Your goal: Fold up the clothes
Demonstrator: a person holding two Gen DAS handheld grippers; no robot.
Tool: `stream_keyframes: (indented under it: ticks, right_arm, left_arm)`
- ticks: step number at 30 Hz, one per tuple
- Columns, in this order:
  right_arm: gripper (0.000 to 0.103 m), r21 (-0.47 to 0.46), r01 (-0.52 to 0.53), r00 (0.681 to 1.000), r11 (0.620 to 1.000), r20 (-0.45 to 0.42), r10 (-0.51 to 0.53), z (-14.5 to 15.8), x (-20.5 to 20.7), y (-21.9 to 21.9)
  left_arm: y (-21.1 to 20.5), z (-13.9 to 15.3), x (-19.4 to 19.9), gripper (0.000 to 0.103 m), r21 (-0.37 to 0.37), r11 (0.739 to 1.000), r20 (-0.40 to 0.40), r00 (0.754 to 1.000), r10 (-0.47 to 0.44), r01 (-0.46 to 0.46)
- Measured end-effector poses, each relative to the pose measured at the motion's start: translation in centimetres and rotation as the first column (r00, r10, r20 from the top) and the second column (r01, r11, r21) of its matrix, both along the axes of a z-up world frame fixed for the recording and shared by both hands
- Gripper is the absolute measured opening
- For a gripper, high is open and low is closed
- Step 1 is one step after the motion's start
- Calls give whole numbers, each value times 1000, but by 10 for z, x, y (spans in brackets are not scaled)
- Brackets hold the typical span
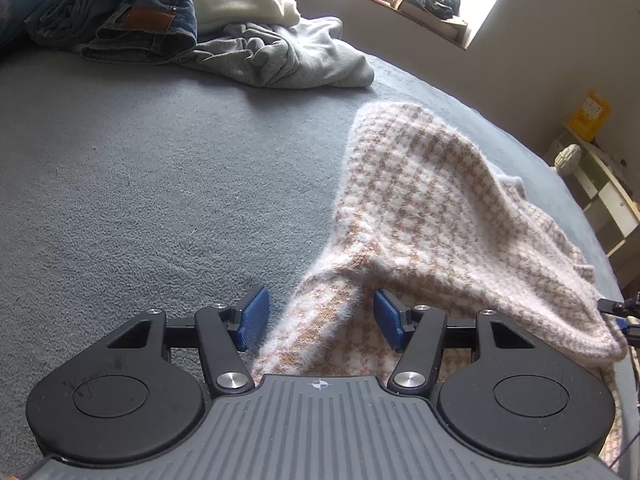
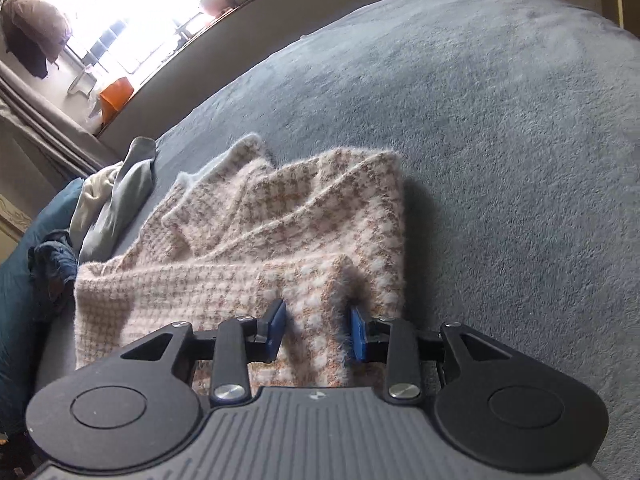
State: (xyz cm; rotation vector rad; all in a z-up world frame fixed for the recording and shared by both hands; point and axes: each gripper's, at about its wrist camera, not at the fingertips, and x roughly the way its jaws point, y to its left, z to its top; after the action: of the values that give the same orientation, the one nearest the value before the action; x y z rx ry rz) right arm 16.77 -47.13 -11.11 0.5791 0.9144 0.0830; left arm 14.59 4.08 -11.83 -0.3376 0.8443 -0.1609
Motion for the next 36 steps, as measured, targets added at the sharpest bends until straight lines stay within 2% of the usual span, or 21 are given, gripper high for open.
stream_keyframes:
  ticks: [2,3,4,7,11,14,18,22,25,27,30,34,36]
  right_arm:
    - [36,7,-20,1000,1000,-5,20,-2,5,4]
    - [28,1,-39,999,999,-2,39,-1,6,8]
    - [13,-10,-63,998,998,7,63,0,6,13]
    - [12,-63,-70,994,996,76,75,15,3,23]
    - [11,2,13,979,1000,203,-13,44,-1,6]
    - [12,-26,29,985,999,172,-24,39,2,0]
    - [12,-56,56,996,997,78,-52,5,4,-2]
    - [12,20,86,993,996,84,-87,3,-3,-7]
    - [12,54,64,993,996,91,-69,11,-6,-10]
    - [13,12,33,997,999,71,-34,10,-5,-8]
    - [22,-79,29,999,996,47,-25,8,-4,-3]
    - [30,-183,123,978,975,190,-88,37,-25,0]
    - [30,-238,110,965,965,258,-46,54,-30,11]
  left_arm:
    - [0,-1,0,58,8,1000,3,1000,-7,7]
    - [0,-1,0,58,12,1000,5,1000,-8,8]
    - [-1,-1,0,58,16,1000,7,1000,-9,9]
    - [-1,-2,1,58,24,1000,12,1000,-11,11]
    - [-3,-3,1,61,39,999,17,999,-29,28]
    - [-6,-4,1,62,62,997,23,999,-41,40]
    - [-6,-3,2,62,70,996,21,998,-56,54]
    - [5,6,-5,62,40,996,17,996,-86,85]
    - [17,18,-10,62,-3,996,55,994,-91,91]
    - [19,24,-10,62,-10,997,70,994,-81,82]
    - [16,27,1,62,-7,998,81,995,-62,63]
    - [7,28,16,62,-13,999,107,993,-44,45]
    - [-1,25,25,62,-8,999,109,993,-47,48]
